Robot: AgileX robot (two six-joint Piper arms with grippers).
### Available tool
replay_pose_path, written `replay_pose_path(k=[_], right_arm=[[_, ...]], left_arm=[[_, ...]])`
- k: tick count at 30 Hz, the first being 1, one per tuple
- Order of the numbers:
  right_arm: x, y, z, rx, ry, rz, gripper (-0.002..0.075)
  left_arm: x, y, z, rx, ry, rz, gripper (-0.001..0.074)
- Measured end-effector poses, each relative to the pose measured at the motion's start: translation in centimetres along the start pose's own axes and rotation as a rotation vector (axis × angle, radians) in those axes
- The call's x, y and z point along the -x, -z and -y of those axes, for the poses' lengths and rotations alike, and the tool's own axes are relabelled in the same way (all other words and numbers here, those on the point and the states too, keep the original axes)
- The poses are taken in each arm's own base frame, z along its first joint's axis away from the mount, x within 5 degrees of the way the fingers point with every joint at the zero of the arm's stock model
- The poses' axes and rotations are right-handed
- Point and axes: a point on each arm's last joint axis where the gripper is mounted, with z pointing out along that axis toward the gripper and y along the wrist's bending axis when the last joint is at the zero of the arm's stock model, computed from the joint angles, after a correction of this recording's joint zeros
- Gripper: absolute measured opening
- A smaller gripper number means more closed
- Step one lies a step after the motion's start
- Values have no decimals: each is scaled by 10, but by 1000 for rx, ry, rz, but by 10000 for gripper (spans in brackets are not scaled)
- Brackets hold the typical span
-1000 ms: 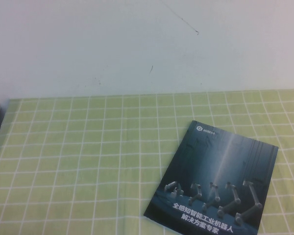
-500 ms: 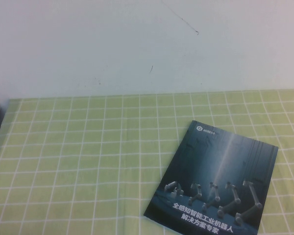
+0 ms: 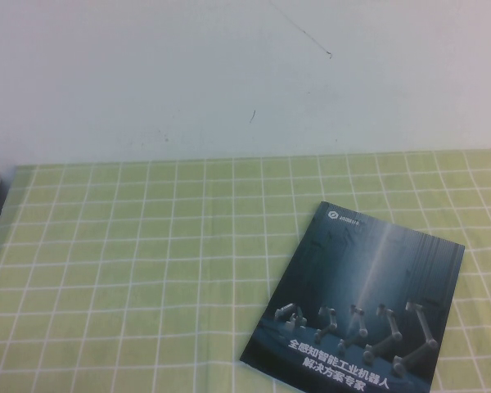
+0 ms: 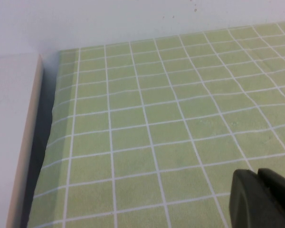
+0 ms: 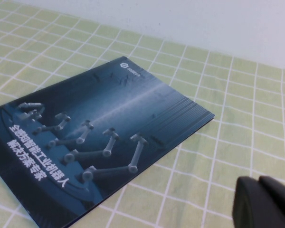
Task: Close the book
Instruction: 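Close the open booklet and leave it lying on the table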
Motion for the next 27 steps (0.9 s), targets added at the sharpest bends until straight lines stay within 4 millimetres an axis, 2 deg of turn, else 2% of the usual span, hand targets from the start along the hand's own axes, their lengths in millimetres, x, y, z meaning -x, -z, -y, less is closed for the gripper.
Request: replay_pose_path(k=[27], right_arm=[[0,0,0,0,0,0,-3]], left_arm=[[0,0,-2,34,24,-7,-4]])
